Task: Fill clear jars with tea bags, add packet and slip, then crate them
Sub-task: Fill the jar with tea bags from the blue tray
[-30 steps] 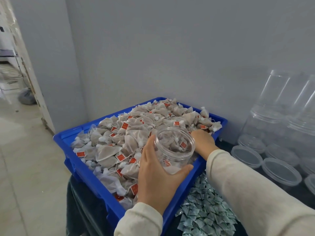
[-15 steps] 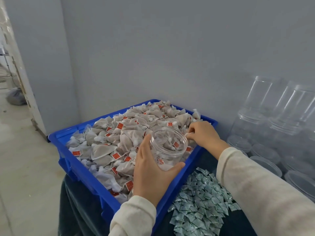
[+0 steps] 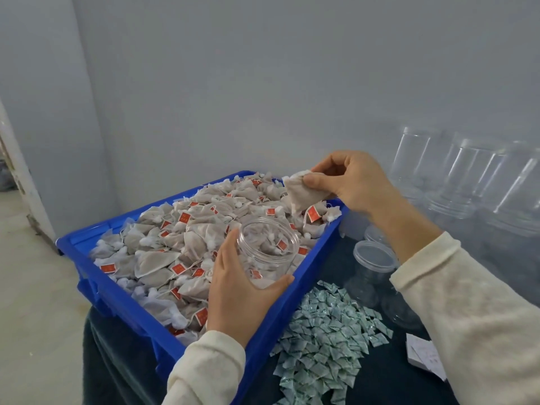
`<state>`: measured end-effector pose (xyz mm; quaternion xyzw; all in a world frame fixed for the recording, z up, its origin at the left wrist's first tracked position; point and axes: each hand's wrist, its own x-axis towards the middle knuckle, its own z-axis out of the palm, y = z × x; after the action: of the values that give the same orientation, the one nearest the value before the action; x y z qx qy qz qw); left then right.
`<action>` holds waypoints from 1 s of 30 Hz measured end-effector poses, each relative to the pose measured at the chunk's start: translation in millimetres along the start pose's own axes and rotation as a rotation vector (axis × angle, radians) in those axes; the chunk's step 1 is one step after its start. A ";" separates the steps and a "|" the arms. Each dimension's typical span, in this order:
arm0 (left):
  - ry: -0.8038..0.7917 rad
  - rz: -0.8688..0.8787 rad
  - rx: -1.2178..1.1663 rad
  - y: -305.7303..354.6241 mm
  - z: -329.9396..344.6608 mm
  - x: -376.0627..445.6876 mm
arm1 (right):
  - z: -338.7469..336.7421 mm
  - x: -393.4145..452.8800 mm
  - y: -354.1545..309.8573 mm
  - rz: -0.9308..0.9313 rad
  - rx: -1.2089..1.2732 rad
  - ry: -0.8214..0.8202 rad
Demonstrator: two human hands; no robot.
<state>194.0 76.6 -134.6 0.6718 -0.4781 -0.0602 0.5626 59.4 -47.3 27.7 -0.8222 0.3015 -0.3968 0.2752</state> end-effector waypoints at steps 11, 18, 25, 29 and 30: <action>0.001 -0.003 -0.011 -2.8 1.1 -0.7 | 24.2 -23.3 -13.9 0.008 0.126 -0.148; 0.000 -0.025 -0.007 -3.4 2.0 0.0 | 39.6 -31.5 -12.3 -0.045 -0.018 -0.191; 0.021 -0.022 -0.026 1.2 0.5 -1.0 | 47.9 -35.7 -13.8 -0.047 -0.086 -0.270; 0.007 -0.032 -0.051 0.4 0.2 -0.8 | 50.6 -38.9 -15.3 -0.035 -0.055 -0.347; -0.002 -0.038 -0.046 0.1 0.4 -0.9 | 50.7 -39.1 -15.6 -0.031 -0.038 -0.351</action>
<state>193.2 76.9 -135.1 0.6676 -0.4643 -0.0829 0.5761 85.5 1.8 -7.5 -0.8884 0.2434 -0.2455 0.3021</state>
